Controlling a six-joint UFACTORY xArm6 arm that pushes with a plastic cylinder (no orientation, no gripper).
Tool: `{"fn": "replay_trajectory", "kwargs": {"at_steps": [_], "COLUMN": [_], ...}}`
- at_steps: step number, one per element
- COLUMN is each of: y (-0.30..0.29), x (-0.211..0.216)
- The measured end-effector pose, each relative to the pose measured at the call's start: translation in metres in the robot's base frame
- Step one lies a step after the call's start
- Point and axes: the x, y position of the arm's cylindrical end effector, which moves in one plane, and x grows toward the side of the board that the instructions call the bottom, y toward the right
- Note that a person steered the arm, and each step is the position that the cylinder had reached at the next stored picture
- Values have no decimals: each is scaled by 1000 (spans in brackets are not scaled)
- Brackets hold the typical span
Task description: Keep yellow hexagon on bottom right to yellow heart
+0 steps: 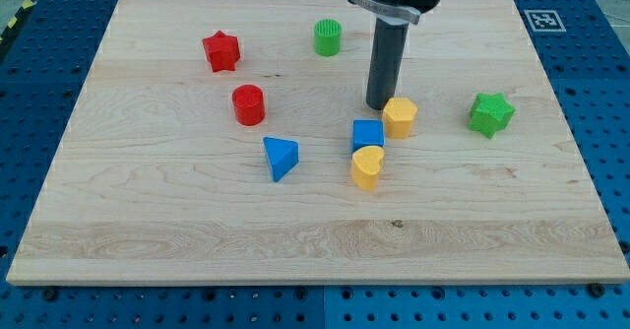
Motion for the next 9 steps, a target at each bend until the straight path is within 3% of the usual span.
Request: {"fn": "replay_trajectory", "kwargs": {"at_steps": [9], "y": [65], "x": [48]}}
